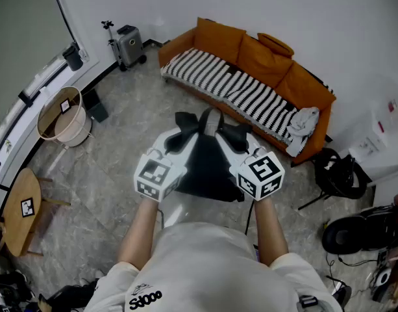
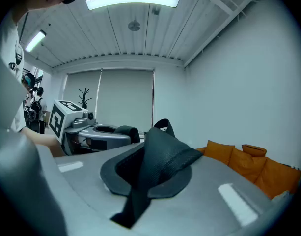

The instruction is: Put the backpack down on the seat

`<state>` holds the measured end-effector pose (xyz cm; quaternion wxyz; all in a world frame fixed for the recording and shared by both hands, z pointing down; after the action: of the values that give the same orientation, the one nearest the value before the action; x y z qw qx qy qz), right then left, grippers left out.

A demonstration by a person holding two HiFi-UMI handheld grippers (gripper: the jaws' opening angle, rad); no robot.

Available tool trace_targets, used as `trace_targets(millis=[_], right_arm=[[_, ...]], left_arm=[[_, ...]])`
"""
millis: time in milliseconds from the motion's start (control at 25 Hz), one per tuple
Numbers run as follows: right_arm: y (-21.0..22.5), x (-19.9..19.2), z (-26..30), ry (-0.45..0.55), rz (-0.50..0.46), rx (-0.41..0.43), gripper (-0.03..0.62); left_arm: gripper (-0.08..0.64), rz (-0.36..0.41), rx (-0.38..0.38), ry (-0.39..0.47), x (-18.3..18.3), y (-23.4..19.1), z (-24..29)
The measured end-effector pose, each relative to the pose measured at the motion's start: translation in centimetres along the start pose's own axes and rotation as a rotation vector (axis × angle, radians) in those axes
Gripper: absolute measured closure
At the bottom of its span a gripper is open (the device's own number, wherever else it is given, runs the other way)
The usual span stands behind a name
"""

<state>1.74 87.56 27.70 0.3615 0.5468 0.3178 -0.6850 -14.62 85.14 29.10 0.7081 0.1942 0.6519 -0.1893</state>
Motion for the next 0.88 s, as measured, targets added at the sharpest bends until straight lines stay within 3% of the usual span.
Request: trace_targets(millis=[520, 720, 880], right_arm=[[3.8, -0.9, -0.9, -0.003, -0.002, 0.079, 0.575], [5.8, -1.4, -0.6, -0.006, 0.015, 0.089, 0.575], [7.4, -1.8, 0.2, -0.002, 0.042, 0.108, 0.575]], left_arm=[[0.502, -0.015, 0.048, -0.006, -0.6, 1.5, 3.4], [0.502, -0.043, 0.098, -0.013, -1.0, 1.8, 5.2], [0.502, -0.034, 0.078, -0.019, -1.0, 1.1, 6.5]])
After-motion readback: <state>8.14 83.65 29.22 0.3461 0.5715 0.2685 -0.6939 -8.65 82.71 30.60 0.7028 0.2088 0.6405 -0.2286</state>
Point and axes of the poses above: the fingertips, and each gripper's own axes: z forward along the fingers, y to its right, x out of its top, the point moved 8 cm from there along -z, backward along the fingers, and after that the axes turned 7 degrees about -x, right-handed, at the moved point
